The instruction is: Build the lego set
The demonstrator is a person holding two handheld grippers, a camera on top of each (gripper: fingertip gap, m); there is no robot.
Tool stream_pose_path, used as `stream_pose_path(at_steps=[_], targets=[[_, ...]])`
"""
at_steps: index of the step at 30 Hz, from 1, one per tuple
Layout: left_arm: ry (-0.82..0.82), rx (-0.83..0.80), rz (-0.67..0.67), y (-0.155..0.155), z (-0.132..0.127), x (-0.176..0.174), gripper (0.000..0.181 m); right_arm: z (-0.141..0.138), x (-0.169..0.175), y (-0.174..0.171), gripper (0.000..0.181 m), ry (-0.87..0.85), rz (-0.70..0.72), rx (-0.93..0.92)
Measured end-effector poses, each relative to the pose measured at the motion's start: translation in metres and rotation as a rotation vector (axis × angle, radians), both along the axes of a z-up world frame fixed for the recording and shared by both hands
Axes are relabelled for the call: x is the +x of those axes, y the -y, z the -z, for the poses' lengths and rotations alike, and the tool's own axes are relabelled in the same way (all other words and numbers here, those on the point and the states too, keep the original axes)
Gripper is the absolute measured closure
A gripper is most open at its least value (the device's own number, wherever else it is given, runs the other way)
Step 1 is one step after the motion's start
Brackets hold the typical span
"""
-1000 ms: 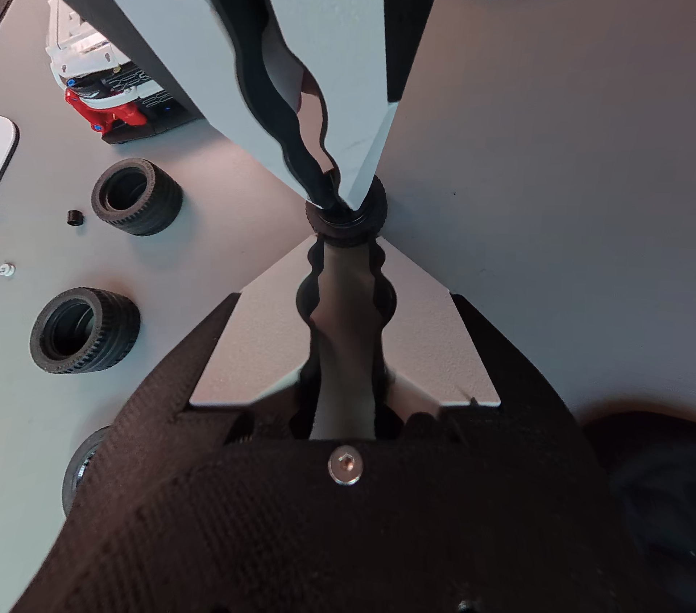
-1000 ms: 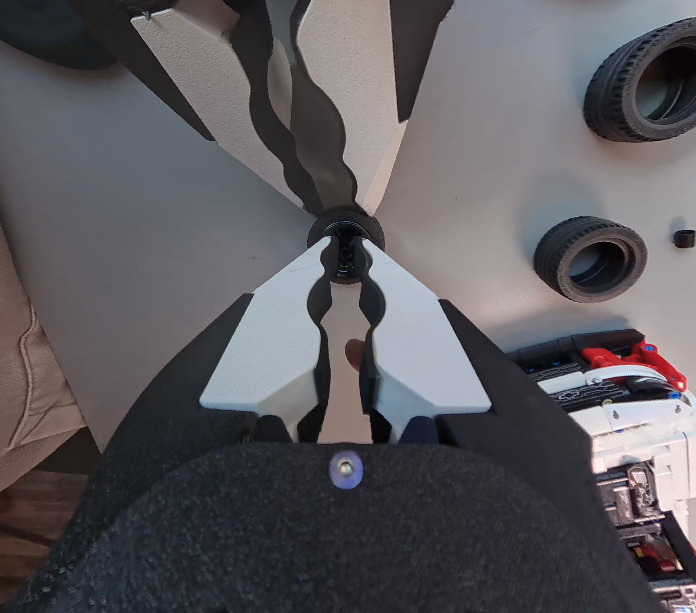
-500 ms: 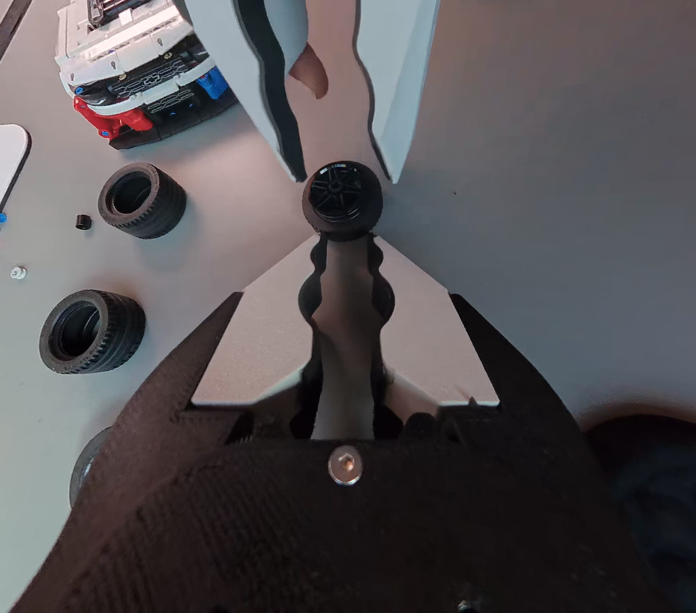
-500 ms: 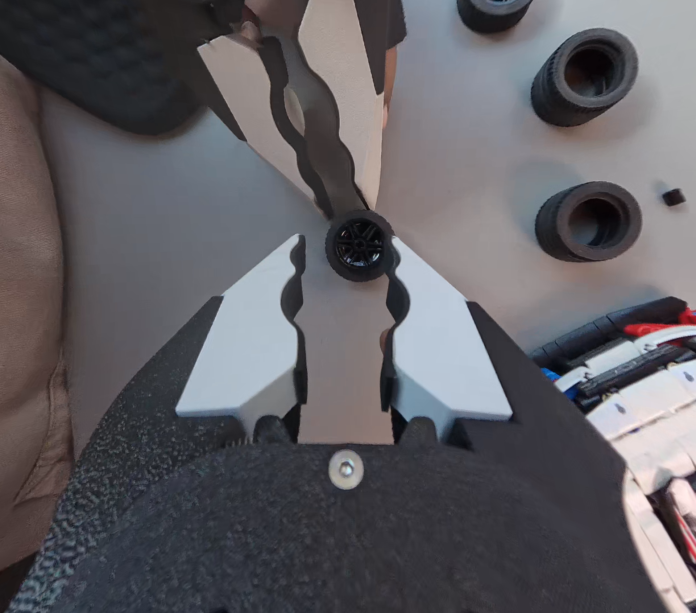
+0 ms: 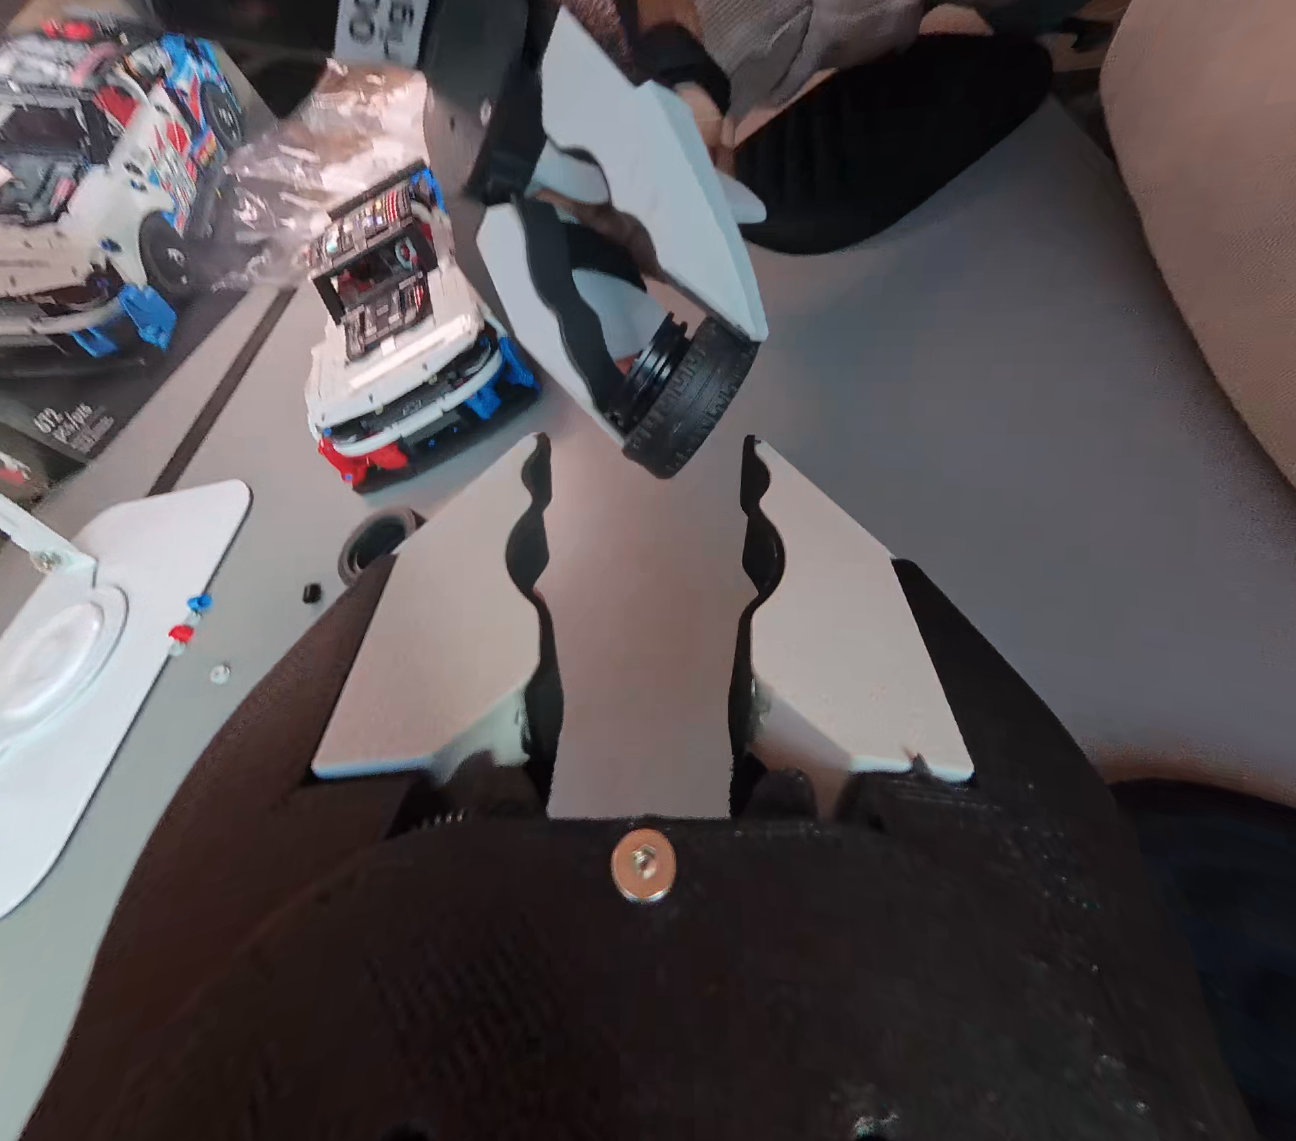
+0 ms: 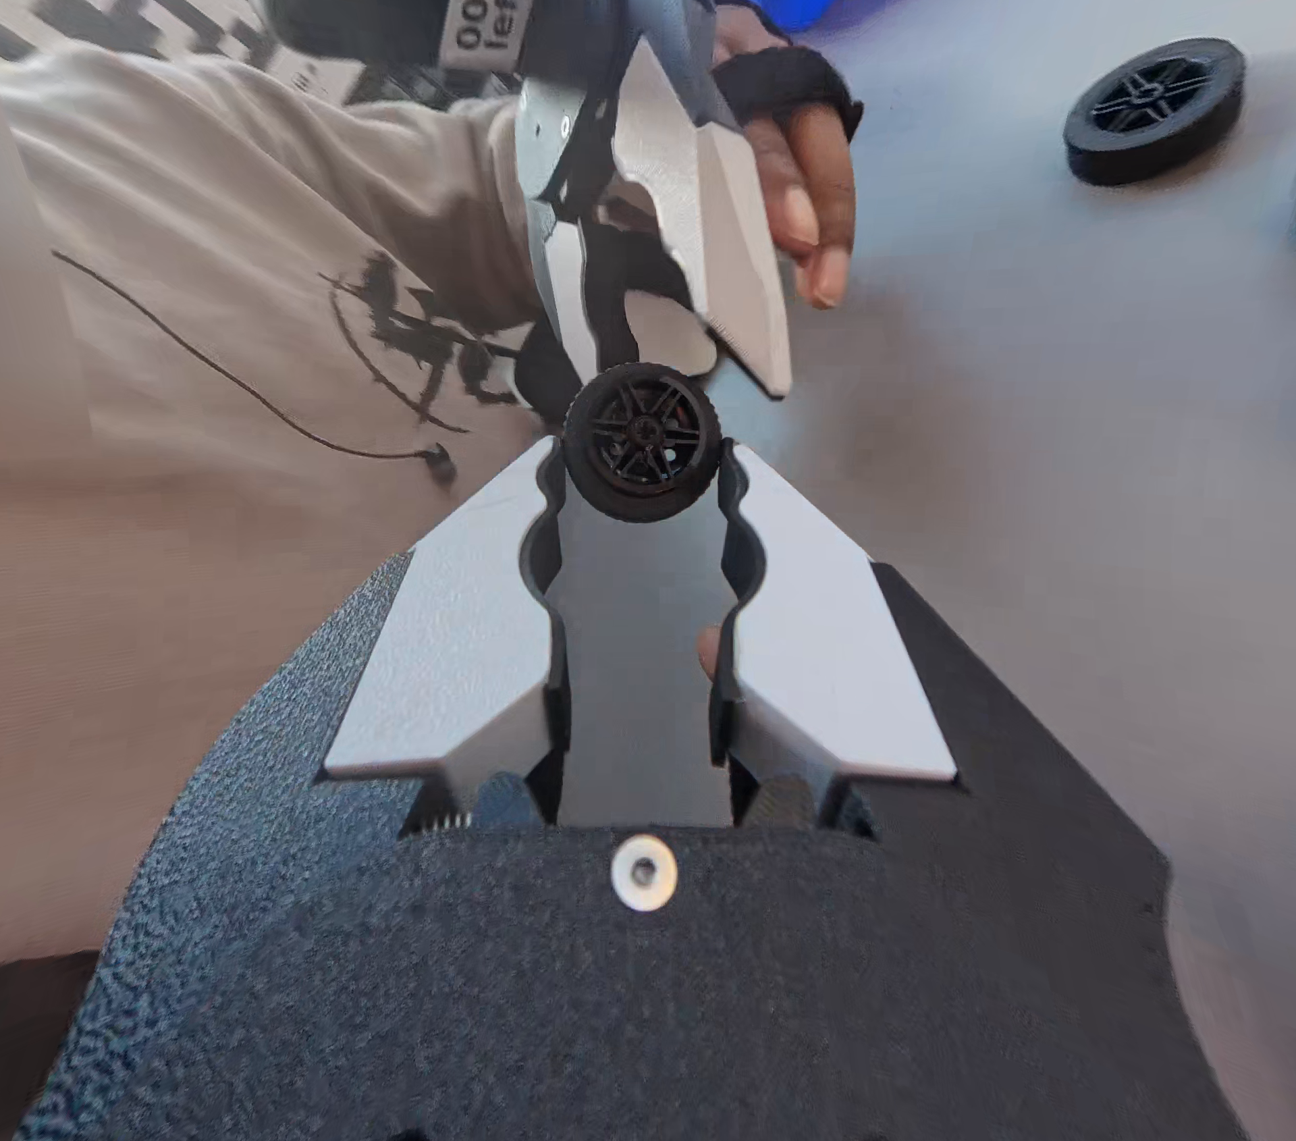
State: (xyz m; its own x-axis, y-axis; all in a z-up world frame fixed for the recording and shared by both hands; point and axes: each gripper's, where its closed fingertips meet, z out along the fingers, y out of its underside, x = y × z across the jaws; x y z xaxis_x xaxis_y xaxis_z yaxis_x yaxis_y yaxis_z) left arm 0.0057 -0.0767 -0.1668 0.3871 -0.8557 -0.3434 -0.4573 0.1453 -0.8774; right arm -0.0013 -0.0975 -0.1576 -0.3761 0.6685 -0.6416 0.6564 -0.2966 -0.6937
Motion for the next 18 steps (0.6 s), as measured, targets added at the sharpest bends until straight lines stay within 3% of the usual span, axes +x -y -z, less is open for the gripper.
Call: stream_pose_path(at_steps=[3, 5, 9, 13, 18], targets=[[0.013, 0.051, 0.065, 0.01, -0.015, 0.015, 0.148, -0.01, -0.001, 0.013, 0.139, -0.02, -0.061, -0.147], [0.05, 0.039, 0.033, 0.009, -0.02, 0.015, 0.158, -0.018, -0.002, 0.007, 0.139, -0.079, -0.032, -0.171], [0.172, -0.136, -0.038, 0.003, -0.018, 0.006, 0.158, -0.025, 0.002, -0.016, 0.129, -0.333, 0.144, 0.21], [0.263, -0.241, 0.022, 0.005, -0.023, 0.012, 0.159, -0.026, -0.001, -0.008, 0.153, -0.454, 0.161, 0.554], [0.258, -0.261, 0.033, 0.004, -0.02, 0.016, 0.159, -0.028, 0.0, -0.006, 0.16, -0.459, 0.116, 0.577]])
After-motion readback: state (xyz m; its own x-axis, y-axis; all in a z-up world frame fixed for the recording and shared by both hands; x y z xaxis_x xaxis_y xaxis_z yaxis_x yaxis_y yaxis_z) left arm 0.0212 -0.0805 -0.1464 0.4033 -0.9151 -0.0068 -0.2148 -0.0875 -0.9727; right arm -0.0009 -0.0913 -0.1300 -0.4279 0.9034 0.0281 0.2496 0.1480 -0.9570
